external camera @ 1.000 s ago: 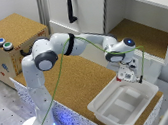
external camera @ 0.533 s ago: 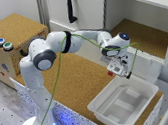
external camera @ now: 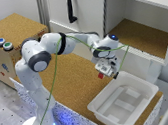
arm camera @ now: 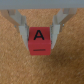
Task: Place the pink object on the table
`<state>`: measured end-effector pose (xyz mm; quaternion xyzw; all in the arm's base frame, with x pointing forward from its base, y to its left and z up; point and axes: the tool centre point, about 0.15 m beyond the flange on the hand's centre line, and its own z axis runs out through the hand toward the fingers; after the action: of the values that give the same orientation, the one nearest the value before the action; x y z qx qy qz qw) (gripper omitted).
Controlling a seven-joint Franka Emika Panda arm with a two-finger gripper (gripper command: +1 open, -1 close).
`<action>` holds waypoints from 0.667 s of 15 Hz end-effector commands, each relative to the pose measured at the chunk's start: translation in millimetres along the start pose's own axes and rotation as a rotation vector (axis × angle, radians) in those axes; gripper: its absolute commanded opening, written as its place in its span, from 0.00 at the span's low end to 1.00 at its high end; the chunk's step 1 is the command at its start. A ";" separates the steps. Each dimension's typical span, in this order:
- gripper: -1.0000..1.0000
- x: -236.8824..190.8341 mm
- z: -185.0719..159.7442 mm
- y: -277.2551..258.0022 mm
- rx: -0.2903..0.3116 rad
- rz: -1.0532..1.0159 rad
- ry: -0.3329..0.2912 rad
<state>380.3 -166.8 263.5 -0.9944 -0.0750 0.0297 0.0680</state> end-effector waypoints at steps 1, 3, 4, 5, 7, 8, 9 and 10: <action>0.00 -31.2 37.7 -45.6 -0.170 -0.010 0.088; 0.00 -27.3 38.9 -51.4 -0.152 0.016 0.101; 0.00 -22.6 41.2 -53.4 -0.146 0.033 0.101; 0.00 -16.6 43.9 -53.8 -0.132 0.042 0.101; 0.00 -5.1 46.1 -52.2 -0.130 0.024 0.096; 0.00 1.6 47.6 -48.2 -0.141 0.022 0.093; 0.00 7.7 48.7 -43.3 -0.151 0.028 0.089; 0.00 13.1 47.6 -37.4 -0.153 0.040 0.087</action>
<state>360.6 -122.2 235.0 -0.9962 -0.0698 -0.0227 0.0463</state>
